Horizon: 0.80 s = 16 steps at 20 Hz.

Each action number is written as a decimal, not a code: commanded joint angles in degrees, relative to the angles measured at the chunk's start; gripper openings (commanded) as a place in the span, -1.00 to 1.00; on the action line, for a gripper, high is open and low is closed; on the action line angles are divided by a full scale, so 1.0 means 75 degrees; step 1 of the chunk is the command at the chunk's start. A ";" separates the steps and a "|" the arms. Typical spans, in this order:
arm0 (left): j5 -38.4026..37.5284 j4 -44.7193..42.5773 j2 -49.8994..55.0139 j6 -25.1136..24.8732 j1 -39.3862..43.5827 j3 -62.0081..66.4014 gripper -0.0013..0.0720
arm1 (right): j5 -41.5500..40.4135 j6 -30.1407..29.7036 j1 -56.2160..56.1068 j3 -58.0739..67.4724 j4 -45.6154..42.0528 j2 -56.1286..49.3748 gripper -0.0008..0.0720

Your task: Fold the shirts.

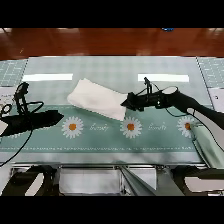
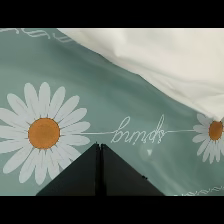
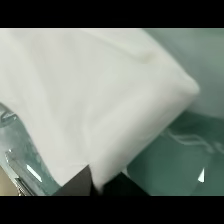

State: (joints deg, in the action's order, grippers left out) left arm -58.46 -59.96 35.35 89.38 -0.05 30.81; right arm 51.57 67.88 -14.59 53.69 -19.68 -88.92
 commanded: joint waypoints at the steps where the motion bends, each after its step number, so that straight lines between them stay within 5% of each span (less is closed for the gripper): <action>1: 0.0041 0.0000 0.0006 -0.0003 0.0003 -0.0003 -0.92 | 0.0586 0.0796 -0.0248 0.1655 -0.1309 0.0128 -0.90; 7: 0.0230 0.0003 0.0006 0.0003 0.0003 -0.0003 -0.92 | 0.2690 0.3299 0.0047 0.5863 -0.4727 0.0300 -0.90; 11: 0.0189 0.0073 0.0006 0.0006 0.0012 -0.0003 -0.92 | 0.4599 0.3751 0.1096 0.7985 -0.5062 0.0353 -0.90; 16: 0.0455 0.0344 -0.0023 0.0006 0.0009 0.0003 -0.92 | 0.5292 0.3981 0.3351 0.8411 -0.5117 0.1218 -0.90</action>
State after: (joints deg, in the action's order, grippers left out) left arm -56.86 -58.30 35.33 89.41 0.01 30.81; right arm 86.39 95.92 1.87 113.75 -56.42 -82.98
